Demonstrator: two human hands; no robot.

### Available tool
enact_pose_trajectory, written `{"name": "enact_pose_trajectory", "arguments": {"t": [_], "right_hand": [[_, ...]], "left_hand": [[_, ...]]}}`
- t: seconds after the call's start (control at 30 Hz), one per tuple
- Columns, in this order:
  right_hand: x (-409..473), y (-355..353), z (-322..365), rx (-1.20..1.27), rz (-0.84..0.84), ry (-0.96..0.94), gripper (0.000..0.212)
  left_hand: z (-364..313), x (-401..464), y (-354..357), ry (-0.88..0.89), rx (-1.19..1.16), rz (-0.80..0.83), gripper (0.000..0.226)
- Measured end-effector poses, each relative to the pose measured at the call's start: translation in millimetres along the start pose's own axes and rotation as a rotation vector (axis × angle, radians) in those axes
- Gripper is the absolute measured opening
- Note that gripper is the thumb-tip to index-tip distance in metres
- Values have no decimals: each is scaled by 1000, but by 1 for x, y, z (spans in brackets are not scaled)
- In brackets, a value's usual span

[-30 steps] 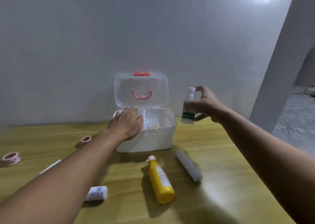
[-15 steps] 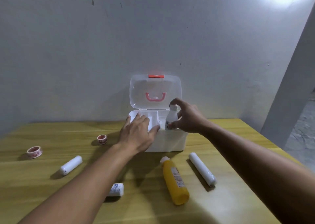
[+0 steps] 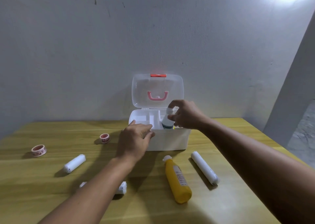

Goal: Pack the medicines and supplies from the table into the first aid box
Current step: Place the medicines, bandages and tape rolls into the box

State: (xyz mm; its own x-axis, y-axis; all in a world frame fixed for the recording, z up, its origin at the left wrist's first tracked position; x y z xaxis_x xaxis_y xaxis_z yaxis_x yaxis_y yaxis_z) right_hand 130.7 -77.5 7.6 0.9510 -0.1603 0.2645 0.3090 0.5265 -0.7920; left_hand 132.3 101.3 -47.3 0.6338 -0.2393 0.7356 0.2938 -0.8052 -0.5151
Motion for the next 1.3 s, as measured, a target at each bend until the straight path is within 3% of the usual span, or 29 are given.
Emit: {"name": "enact_pose_trajectory", "arguments": {"t": [0.43, 0.63, 0.93, 1.3], "right_hand": [[-4, -5, 9, -174, 82, -45, 37], [-7, -1, 20, -232, 13, -137, 32], [1, -6, 13, -190, 65, -75, 35], [-3, -3, 12, -145, 16, -60, 33]], "left_hand": [[-3, 2, 0, -40, 36, 50, 13], [-1, 4, 1, -49, 45, 72, 16], [-2, 4, 0, -73, 23, 75, 18], [-4, 3, -1, -84, 28, 75, 21]]}}
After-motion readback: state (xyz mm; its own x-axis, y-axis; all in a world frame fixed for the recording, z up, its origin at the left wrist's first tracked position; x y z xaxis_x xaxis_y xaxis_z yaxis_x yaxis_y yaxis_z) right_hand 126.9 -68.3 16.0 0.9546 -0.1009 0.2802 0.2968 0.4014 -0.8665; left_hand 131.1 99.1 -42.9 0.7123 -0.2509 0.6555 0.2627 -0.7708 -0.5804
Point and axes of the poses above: each hand's wrist, its own x-axis towards the middle knuckle, its own y-axis out of the palm, z = x × y, the point moved 5 cm from there along x, towards the middle knuckle, and after that the axes turned 1 degree about -z, right-handed, at the moved point
